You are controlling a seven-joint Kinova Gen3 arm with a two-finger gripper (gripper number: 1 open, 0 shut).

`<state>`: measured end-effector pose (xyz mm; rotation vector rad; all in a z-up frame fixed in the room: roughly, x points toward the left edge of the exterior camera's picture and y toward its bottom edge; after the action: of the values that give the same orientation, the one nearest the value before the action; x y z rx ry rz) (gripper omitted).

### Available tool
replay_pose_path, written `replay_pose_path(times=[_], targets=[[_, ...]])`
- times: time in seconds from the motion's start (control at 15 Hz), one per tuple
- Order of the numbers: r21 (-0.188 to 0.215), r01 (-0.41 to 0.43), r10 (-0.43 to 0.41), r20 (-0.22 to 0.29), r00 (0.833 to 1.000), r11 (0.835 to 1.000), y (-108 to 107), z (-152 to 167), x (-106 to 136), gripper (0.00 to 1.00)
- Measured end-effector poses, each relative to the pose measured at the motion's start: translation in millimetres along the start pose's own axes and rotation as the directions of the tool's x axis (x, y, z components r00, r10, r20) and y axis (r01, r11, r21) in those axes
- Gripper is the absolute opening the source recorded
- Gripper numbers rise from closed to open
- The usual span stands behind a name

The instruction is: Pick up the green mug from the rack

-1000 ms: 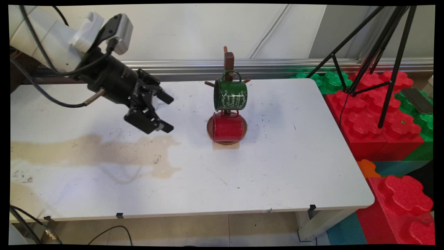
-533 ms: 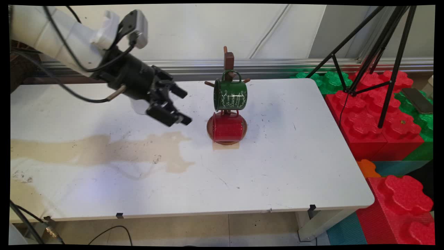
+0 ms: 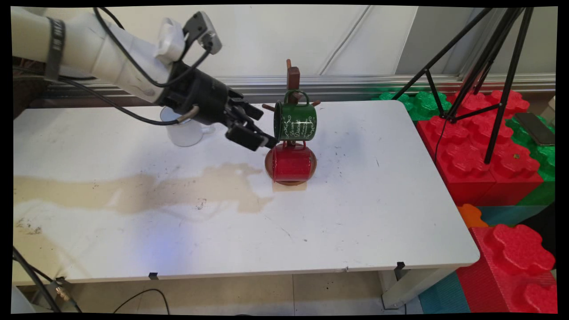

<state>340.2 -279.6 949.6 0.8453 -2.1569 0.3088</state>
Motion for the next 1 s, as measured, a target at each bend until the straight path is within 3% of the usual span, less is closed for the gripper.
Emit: replay_pose_path(times=[0.53,1.0], targets=[[0.01,0.15,-0.149,-0.058,0.987,0.989,8,35,-8,1.0],[-0.001,0.212,-0.211,-0.108,0.972,0.977,10,59,-14,1.0]])
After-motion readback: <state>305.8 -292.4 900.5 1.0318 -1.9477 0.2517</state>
